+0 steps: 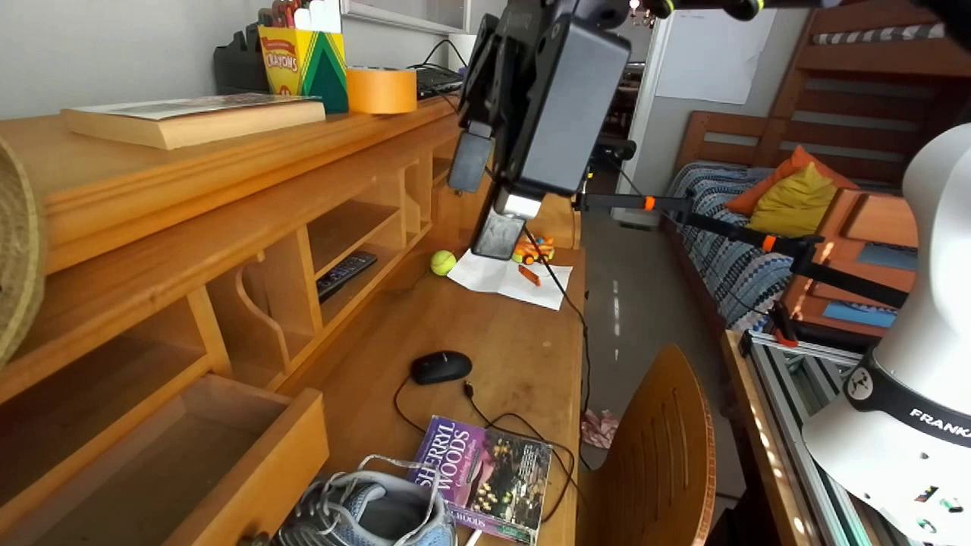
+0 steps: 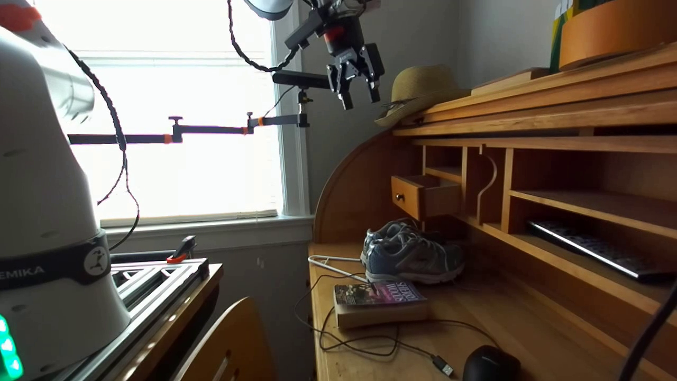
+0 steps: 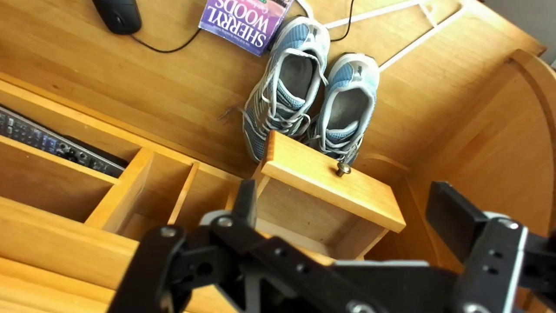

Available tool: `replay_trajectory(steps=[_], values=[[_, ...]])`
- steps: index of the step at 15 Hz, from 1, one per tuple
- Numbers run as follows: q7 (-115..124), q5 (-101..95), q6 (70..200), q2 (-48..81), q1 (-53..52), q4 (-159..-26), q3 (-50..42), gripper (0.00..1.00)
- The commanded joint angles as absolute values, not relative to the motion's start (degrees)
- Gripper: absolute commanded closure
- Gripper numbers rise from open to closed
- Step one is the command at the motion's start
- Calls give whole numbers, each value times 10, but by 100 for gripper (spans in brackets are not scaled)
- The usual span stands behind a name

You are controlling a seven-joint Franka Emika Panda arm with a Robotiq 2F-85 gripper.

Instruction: Pick up the pen and place it in the open drawer on the left

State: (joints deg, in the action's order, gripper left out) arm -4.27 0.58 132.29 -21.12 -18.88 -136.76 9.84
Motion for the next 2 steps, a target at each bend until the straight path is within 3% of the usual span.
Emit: replay_trajectory(steps=[1, 2], values=[[-46, 11, 1322, -206, -178, -1366, 112, 0], [-46, 11, 1322, -202, -178, -1365, 113, 0]])
